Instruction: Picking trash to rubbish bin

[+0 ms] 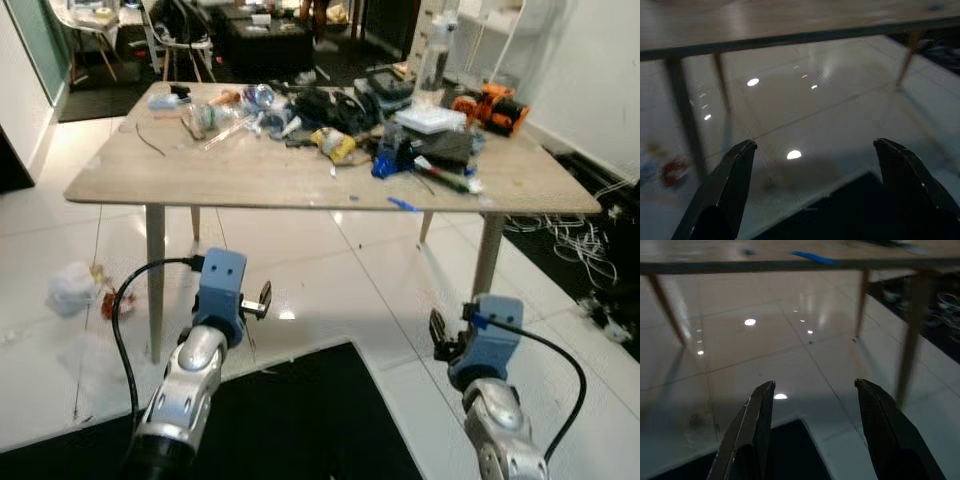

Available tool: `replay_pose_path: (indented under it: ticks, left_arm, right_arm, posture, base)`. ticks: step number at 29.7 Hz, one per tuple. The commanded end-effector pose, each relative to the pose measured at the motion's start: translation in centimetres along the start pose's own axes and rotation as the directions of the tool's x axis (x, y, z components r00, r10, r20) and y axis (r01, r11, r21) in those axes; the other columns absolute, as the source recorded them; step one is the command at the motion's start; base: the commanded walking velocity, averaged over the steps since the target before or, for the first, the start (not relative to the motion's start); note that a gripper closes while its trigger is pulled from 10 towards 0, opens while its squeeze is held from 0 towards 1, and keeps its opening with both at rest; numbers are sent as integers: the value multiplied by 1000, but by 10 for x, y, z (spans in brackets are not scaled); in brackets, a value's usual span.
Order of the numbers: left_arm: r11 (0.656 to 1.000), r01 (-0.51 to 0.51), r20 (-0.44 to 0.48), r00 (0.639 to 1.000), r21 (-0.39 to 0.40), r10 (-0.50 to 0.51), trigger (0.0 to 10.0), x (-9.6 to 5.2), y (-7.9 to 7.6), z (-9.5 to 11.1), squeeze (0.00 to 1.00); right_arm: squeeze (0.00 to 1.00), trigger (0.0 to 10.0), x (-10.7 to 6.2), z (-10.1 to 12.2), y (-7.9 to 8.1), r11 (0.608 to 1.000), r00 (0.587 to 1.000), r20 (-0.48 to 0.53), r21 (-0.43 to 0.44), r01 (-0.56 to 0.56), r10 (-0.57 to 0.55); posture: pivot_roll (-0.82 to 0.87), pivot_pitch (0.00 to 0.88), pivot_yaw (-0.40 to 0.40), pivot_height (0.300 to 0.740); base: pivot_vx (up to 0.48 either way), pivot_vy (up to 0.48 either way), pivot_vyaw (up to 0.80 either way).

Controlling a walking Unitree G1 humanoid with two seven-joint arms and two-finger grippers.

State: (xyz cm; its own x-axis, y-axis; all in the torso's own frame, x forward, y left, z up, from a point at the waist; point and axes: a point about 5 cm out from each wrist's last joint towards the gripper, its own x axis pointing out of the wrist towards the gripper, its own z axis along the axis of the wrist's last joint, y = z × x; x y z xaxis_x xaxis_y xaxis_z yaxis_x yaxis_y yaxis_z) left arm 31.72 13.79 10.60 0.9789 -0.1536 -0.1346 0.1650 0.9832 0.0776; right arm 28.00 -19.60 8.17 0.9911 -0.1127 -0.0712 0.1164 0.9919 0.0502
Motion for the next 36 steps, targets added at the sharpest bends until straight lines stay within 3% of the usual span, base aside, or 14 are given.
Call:
replay_pose_path:
  ticks: [1, 8, 17, 23, 25, 30, 36]
  left_arm:
    - [1000, -13, -18, 1000, 16, 13, 10000, -2, 3, -4, 0]
    - [1000, -13, -17, 1000, 15, 14, 10000, -1, 3, -4, 0]
    - [1000, -9, 3, 1000, 16, 9, 10000, 0, 3, 3, 0]
    - [1000, -12, 31, 999, 23, 11, 10000, 2, 6, 12, 0]
    - [1000, -29, 68, 997, 9, 29, 10000, 5, 10, 24, 0]
    - [1000, -15, 114, 993, -22, 17, 10000, 8, 10, 38, 0]
    - [1000, 3, 117, 993, -24, 0, 10000, 9, 7, 39, 0]
  right_arm:
    - [0, 10000, 0, 3, 4, 999, 1000, 20, 35, -11, 10]
    - [0, 10000, 1, 8, -1, 999, 999, 47, 47, 11, -13]
    - [0, 10000, 6, 31, -6, 1000, 988, 157, 25, 12, -16]
    - [0, 10000, 9, 42, 2, 999, 979, 199, -15, -47, 49]
    - [0, 10000, 10, 48, 6, 997, 971, 225, -27, -75, 79]
    - [0, 10000, 11, 53, 6, 997, 968, 240, -23, -73, 76]
    - [0, 10000, 13, 54, 5, 997, 968, 241, -31, -67, 73]
  posture:
    - [-99, 78, -8, 740]
    - [-100, 80, -8, 740]
    - [-101, 85, -7, 740]
    - [-102, 84, -5, 740]
    - [-103, 83, -5, 740]
    - [-104, 82, -5, 740]
    - [-103, 79, -5, 740]
  base:
    - [390, 0, 0]
    - [387, 0, 0]
    - [385, 0, 0]
    - [383, 0, 0]
    - [382, 0, 0]
    - [377, 0, 0]
    - [356, 0, 0]
